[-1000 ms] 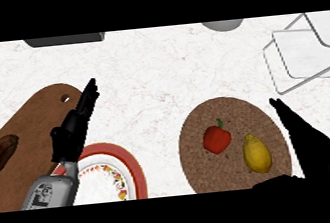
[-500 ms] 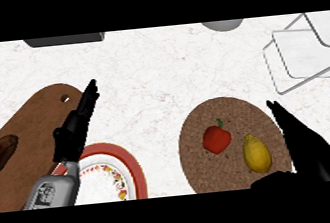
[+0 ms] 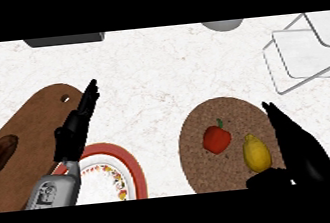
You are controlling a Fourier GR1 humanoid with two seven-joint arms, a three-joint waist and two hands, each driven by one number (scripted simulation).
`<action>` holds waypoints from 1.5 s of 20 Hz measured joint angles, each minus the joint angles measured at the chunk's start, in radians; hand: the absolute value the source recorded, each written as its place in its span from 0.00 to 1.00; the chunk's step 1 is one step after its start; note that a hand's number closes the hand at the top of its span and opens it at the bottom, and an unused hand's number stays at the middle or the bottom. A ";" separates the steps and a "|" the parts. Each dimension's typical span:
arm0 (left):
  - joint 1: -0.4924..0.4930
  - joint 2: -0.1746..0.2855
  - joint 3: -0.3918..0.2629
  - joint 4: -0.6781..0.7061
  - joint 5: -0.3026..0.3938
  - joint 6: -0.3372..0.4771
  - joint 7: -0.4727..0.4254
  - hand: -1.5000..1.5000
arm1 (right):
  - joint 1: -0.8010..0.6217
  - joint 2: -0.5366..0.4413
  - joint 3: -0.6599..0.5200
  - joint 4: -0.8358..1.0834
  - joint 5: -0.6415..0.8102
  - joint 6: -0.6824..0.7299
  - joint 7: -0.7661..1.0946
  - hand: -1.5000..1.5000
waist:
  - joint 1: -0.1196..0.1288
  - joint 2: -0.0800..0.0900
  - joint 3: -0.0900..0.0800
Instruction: Pick the lemon from the placemat and place it in the tiered shelf
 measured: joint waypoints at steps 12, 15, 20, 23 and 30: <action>0.021 -0.011 0.026 -0.041 -0.018 -0.030 0.015 0.50 | 0.065 0.035 -0.029 0.156 0.052 -0.069 -0.175 0.00 | 0.000 0.000 0.000; 0.011 -0.010 0.041 -0.031 -0.017 -0.045 0.013 0.50 | 0.061 0.042 -0.042 0.169 0.055 -0.050 -0.187 1.00 | 0.000 0.000 0.000; -0.006 -0.026 0.047 -0.009 -0.024 -0.041 0.009 0.50 | 0.044 0.041 -0.025 0.221 0.084 -0.033 -0.222 1.00 | 0.000 -0.001 -0.001; -0.013 -0.024 0.053 -0.013 -0.023 -0.051 0.018 0.50 | 0.056 0.028 -0.008 0.203 0.116 -0.024 -0.241 1.00 | 0.000 -0.001 -0.001; 0.006 -0.035 0.050 -0.034 -0.037 -0.054 0.029 0.50 | 0.040 0.046 0.015 0.152 0.163 0.010 -0.240 1.00 | 0.000 0.000 0.000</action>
